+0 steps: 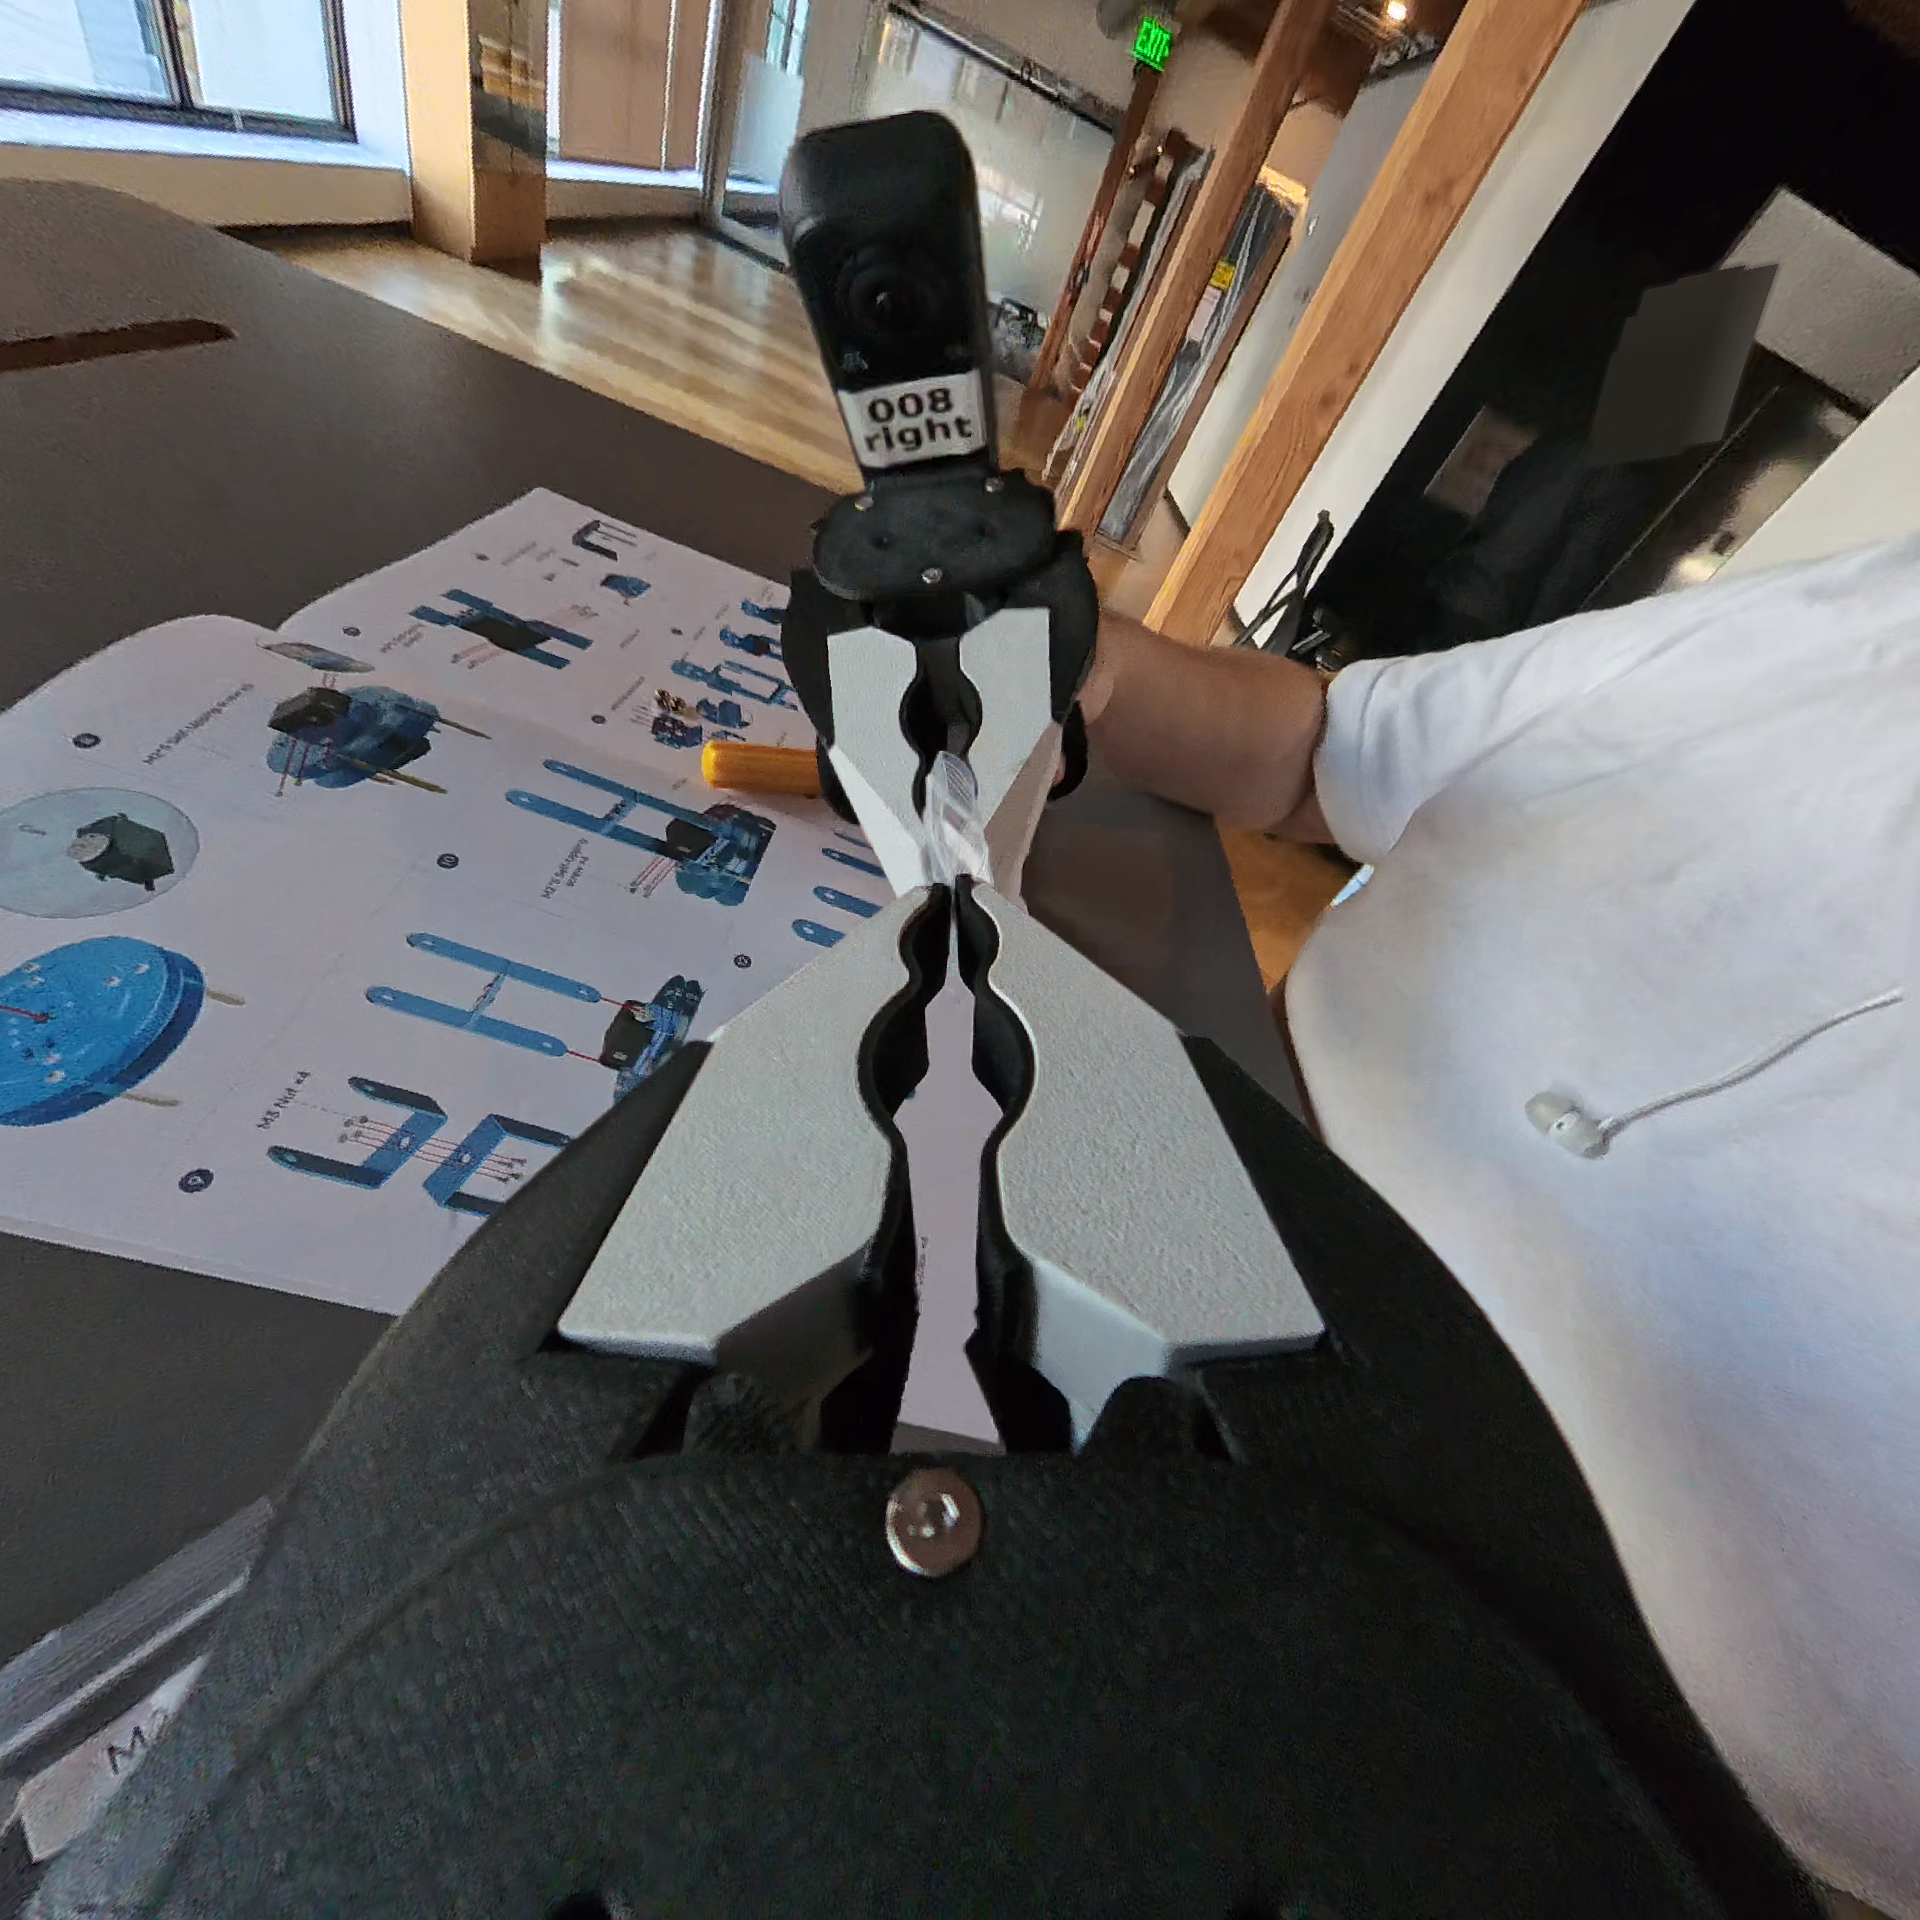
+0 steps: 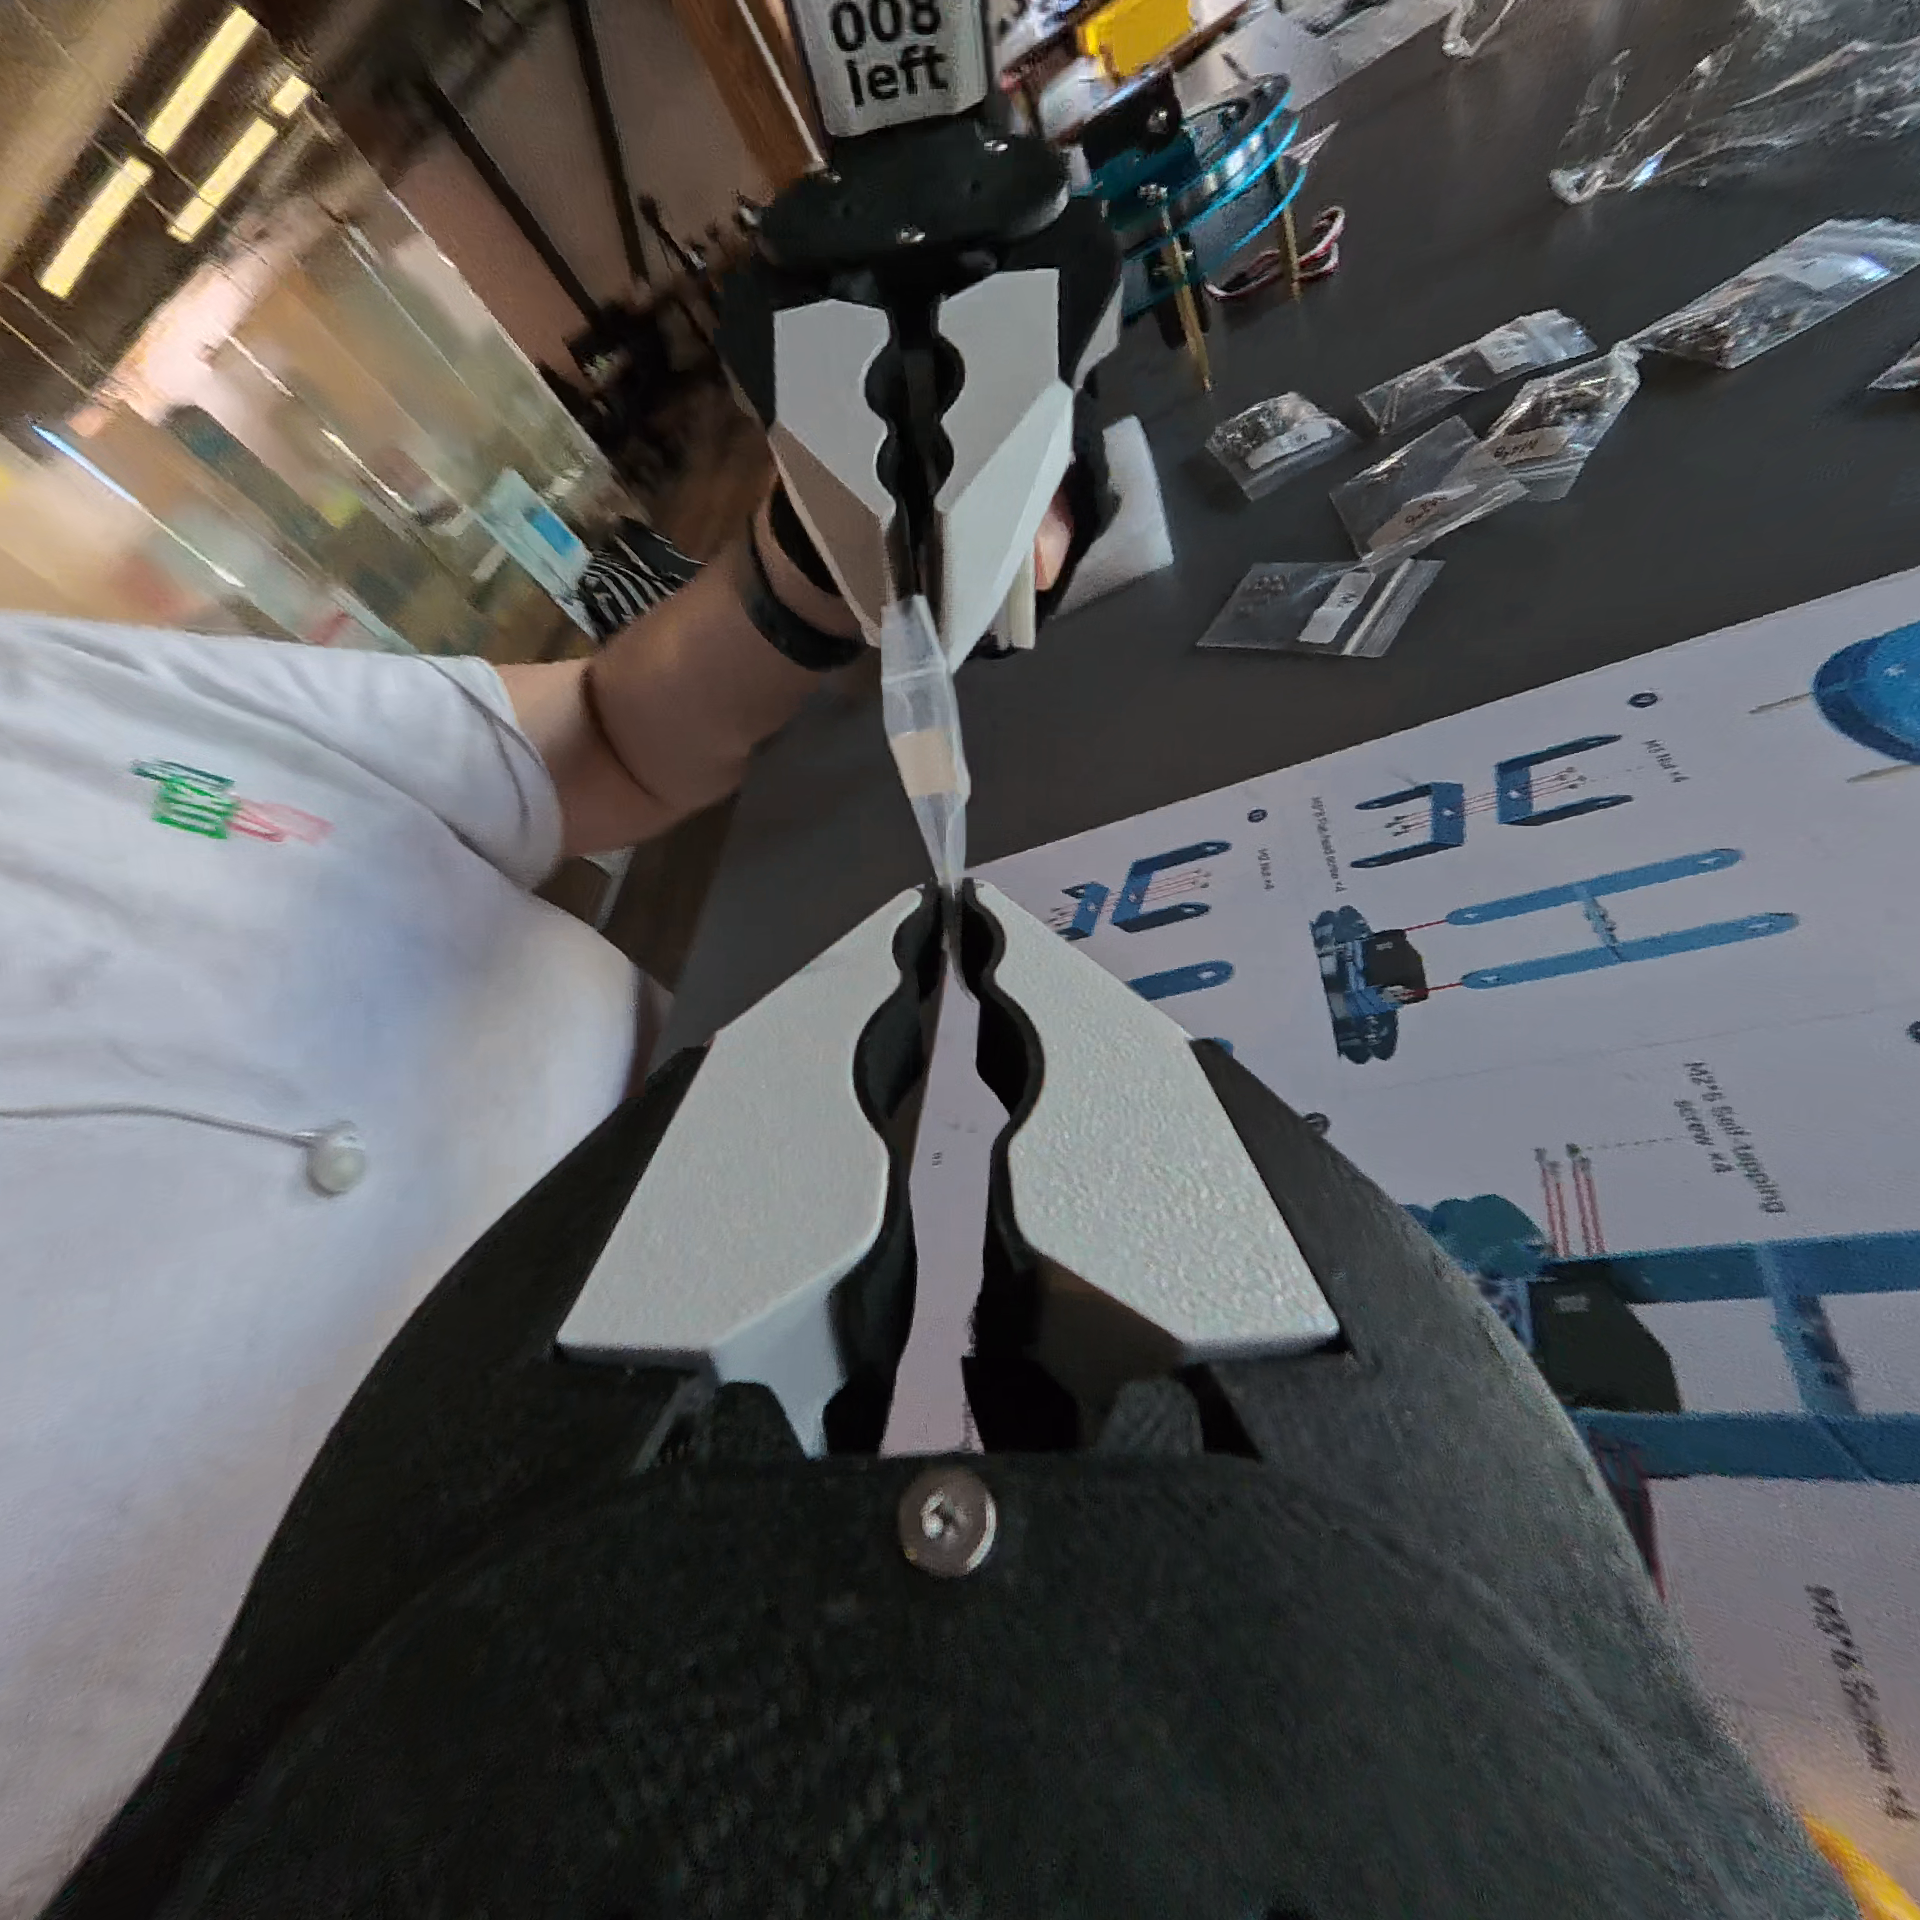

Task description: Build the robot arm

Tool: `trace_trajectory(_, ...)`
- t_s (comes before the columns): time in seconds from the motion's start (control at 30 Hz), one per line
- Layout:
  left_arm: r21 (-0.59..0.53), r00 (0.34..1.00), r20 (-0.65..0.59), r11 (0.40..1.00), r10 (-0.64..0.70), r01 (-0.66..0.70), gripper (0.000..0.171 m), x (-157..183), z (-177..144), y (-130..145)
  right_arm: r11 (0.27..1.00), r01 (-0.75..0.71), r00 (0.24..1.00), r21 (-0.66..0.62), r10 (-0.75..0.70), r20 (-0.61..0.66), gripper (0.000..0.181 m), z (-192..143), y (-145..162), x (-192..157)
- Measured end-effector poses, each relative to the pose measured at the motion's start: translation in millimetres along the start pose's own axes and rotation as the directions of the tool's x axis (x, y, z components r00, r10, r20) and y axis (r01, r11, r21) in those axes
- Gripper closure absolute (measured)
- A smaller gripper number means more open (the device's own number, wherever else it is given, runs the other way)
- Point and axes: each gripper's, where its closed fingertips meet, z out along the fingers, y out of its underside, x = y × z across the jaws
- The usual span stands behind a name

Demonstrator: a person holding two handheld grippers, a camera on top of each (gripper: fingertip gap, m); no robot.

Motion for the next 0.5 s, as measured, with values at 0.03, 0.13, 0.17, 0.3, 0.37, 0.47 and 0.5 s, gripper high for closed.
trace_trajectory(0.03, -0.019, 1.000, -0.008, 1.000, -0.008, 0.008, 0.171, 1, -1, 2, 1.000, -0.008, 1.000, -0.011, 0.008, 0.009, 0.180, -1, 1, 0)
trace_trajectory(0.13, -0.069, 1.000, -0.023, 0.998, 0.012, -0.014, 0.171, 6, 0, 8, 0.994, 0.104, 0.992, -0.024, -0.106, -0.062, 0.139, -3, -2, 7)
trace_trajectory(0.17, -0.085, 0.999, -0.026, 0.996, 0.021, -0.023, 0.171, 8, 1, 10, 0.989, 0.147, 0.988, -0.005, -0.147, -0.056, 0.139, -3, -6, 1)
trace_trajectory(0.3, -0.127, 0.999, -0.039, 0.991, 0.031, -0.036, 0.171, 11, 6, 18, 0.976, 0.216, 0.976, 0.026, -0.215, -0.031, 0.160, -4, -16, -15)
trace_trajectory(0.37, -0.139, 0.998, -0.050, 0.990, 0.024, -0.031, 0.171, 12, 8, 21, 0.972, 0.234, 0.972, 0.032, -0.233, -0.037, 0.168, -5, -18, -16)
trace_trajectory(0.47, -0.148, 0.997, -0.068, 0.988, 0.025, -0.034, 0.171, 15, 9, 23, 0.970, 0.242, 0.970, 0.020, -0.241, -0.023, 0.178, -5, -15, -17)
trace_trajectory(0.5, -0.149, 0.997, -0.067, 0.988, 0.026, -0.036, 0.171, 15, 9, 23, 0.970, 0.244, 0.970, 0.014, -0.244, -0.020, 0.180, -5, -14, -18)
